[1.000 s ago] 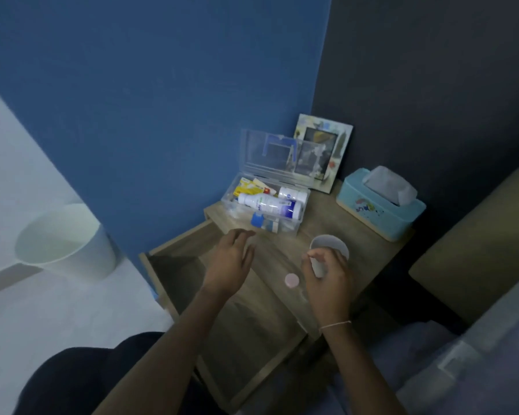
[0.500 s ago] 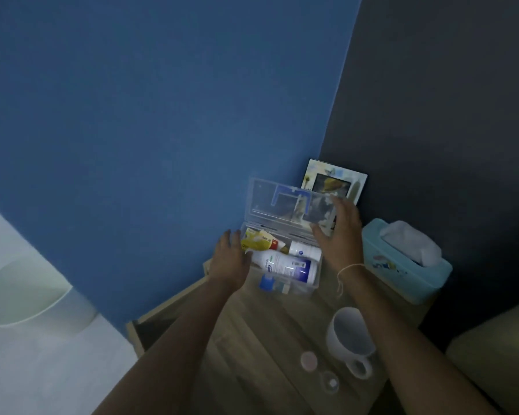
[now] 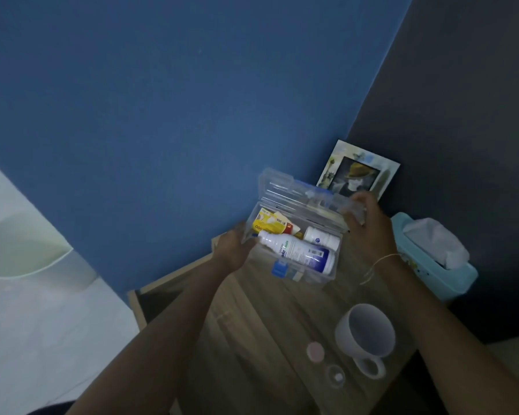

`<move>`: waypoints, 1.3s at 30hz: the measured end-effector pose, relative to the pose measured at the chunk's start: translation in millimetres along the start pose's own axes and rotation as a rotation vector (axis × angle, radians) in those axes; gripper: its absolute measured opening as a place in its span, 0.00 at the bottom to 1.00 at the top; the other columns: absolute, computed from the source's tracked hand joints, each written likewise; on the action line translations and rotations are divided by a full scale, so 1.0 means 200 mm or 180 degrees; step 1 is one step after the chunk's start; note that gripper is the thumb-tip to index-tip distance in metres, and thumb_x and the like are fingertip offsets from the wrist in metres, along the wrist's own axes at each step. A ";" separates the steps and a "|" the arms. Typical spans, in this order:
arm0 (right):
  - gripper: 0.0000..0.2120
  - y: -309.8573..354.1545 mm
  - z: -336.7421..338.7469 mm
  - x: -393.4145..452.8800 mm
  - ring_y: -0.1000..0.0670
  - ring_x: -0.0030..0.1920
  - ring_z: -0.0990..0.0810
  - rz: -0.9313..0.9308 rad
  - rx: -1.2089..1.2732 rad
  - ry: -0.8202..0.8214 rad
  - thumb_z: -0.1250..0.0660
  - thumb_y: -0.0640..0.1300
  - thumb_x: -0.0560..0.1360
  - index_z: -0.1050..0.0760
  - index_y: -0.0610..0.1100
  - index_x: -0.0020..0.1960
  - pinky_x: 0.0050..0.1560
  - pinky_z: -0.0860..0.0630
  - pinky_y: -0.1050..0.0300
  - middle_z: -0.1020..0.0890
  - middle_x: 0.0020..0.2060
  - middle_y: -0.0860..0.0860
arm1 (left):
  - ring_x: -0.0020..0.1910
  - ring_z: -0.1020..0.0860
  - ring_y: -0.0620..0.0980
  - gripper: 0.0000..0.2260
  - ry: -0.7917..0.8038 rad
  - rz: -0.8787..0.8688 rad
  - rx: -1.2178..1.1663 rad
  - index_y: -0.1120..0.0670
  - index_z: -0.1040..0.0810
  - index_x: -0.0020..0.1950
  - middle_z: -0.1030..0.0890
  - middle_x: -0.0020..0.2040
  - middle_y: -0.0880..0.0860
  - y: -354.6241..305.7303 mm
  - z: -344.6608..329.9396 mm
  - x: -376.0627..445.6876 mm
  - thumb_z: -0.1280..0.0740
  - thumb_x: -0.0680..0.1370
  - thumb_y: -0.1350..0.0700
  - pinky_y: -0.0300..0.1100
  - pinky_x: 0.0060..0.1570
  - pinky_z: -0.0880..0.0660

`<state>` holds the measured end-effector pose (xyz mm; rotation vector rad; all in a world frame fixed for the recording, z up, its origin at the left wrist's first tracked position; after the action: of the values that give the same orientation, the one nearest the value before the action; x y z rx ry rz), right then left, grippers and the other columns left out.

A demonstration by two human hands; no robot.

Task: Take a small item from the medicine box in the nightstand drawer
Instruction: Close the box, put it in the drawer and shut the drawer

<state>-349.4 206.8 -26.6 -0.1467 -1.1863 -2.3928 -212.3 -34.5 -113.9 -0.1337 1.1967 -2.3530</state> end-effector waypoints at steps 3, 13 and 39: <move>0.25 0.01 -0.04 -0.10 0.44 0.62 0.26 0.0327 -0.0574 0.0410 0.36 0.33 0.73 0.30 0.48 0.67 0.62 0.31 0.53 0.26 0.62 0.43 | 0.60 0.24 0.61 0.14 -0.0138 0.0274 -0.0569 0.61 0.24 0.60 0.20 0.58 0.63 0.03 0.01 0.00 0.40 0.80 0.55 0.53 0.61 0.28; 0.32 0.02 -0.12 -0.35 0.40 0.70 0.33 0.0631 -0.1344 0.1221 0.30 0.30 0.67 0.31 0.43 0.69 0.68 0.35 0.49 0.31 0.70 0.41 | 0.68 0.29 0.55 0.24 -0.0563 -0.0168 -0.0817 0.57 0.34 0.72 0.29 0.70 0.58 -0.06 0.09 -0.05 0.39 0.79 0.46 0.51 0.70 0.34; 0.28 0.01 -0.25 -0.36 0.41 0.77 0.47 0.0208 -0.1514 0.1509 0.36 0.42 0.78 0.42 0.42 0.76 0.73 0.48 0.54 0.43 0.76 0.40 | 0.77 0.47 0.59 0.43 -0.0100 -0.2103 0.2703 0.50 0.57 0.77 0.47 0.79 0.58 -0.04 -0.15 -0.18 0.37 0.72 0.37 0.63 0.72 0.52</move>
<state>-280.0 192.4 -77.1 0.2198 -0.3878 -2.4196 -193.4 8.9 -121.3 -0.2993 0.0281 -3.1940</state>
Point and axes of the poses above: each hand's wrist, its own x-axis towards the middle knuckle, its own z-axis out of the back of the hand, y = z × x, the point moved 4 cm from there along x, towards the middle knuckle
